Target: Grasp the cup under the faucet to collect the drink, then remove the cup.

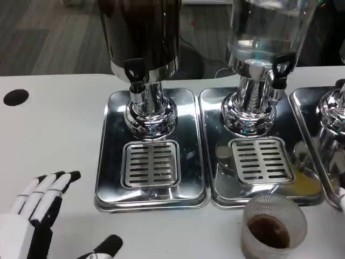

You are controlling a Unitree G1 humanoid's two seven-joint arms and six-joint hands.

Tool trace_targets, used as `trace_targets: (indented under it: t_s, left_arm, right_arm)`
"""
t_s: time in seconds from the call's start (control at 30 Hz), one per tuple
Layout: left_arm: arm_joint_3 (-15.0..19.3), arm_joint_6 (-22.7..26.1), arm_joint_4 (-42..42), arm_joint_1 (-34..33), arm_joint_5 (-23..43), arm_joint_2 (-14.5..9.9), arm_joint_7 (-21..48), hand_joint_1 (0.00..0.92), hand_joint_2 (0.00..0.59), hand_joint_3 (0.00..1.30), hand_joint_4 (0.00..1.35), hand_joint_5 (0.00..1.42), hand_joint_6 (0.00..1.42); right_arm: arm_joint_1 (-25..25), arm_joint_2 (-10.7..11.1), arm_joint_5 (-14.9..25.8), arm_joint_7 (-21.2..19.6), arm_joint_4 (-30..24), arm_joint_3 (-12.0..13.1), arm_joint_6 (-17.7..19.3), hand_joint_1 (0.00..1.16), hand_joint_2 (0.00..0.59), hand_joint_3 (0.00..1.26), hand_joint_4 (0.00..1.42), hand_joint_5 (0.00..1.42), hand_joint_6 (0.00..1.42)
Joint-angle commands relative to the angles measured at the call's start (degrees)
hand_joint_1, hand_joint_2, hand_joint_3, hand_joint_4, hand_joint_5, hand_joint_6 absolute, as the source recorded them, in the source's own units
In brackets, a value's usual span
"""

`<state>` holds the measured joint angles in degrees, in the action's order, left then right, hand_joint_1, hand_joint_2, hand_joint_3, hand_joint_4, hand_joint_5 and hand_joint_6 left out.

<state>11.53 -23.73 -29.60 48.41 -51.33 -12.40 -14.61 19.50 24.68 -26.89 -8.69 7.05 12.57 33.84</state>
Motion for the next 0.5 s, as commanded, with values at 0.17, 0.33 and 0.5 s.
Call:
trace_targets:
  t_s: [0.17,0.33,0.5]
  left_arm:
    - [0.71,-1.43,1.07,0.84,1.49,-0.43,-3.82,0.0,0.117,0.19,0.06,0.13,0.41]
    - [0.81,-2.52,2.32,1.64,2.19,-0.5,-5.02,0.0,0.115,0.19,0.06,0.13,0.42]
    - [-0.03,-3.12,2.3,1.87,2.92,0.15,-5.13,0.0,0.113,0.2,0.08,0.14,0.43]
  right_arm:
    - [3.98,-0.69,0.64,-0.65,-4.26,-0.2,-0.77,0.68,0.512,0.16,0.02,0.01,0.0]
    - [5.84,-0.84,0.83,-0.26,-5.93,-0.51,-0.41,0.68,0.508,0.16,0.03,0.01,0.0]
    - [7.16,-0.55,1.11,0.18,-6.7,-0.77,-0.36,0.67,0.501,0.16,0.03,0.01,0.0]
